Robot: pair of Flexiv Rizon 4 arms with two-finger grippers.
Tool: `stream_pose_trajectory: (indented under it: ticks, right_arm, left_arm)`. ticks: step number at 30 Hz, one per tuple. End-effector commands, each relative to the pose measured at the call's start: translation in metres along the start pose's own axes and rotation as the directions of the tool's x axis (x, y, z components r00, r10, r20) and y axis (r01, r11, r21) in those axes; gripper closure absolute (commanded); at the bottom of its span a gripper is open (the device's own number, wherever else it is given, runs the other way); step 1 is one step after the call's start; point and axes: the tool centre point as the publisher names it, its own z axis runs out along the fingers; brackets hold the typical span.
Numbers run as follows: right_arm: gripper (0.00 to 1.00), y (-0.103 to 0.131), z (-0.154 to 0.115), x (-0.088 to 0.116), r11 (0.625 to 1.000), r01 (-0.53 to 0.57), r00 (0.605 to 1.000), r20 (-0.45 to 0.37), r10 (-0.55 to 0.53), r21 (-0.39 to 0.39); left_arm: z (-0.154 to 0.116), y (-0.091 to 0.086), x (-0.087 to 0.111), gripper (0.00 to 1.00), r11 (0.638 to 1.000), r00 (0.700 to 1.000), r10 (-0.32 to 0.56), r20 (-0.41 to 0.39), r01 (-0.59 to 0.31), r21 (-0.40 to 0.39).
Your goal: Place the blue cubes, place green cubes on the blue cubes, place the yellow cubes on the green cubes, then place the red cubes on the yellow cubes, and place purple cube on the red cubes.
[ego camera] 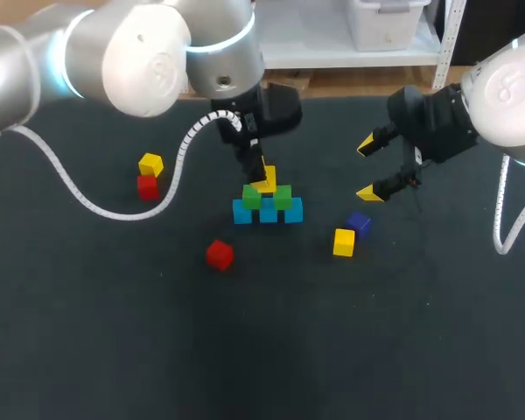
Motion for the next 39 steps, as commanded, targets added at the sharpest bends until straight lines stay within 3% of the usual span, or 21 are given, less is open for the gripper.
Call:
stream_pose_trajectory:
  ticks: [1, 39]
  right_arm:
    - [0.00, 0.000, 0.000, 0.001, 1.000, 0.001, 1.000, 0.004, -0.001, -0.001]
    - [0.00, 0.000, 0.000, 0.001, 1.000, 0.001, 1.000, 0.004, -0.001, -0.001]
  left_arm:
    - [0.003, 0.004, -0.003, 1.00, 1.000, 1.000, 0.006, -0.003, -0.006, 0.008]
    - [0.013, 0.004, 0.001, 1.00, 0.999, 1.000, 0.007, -0.019, -0.006, 0.036]
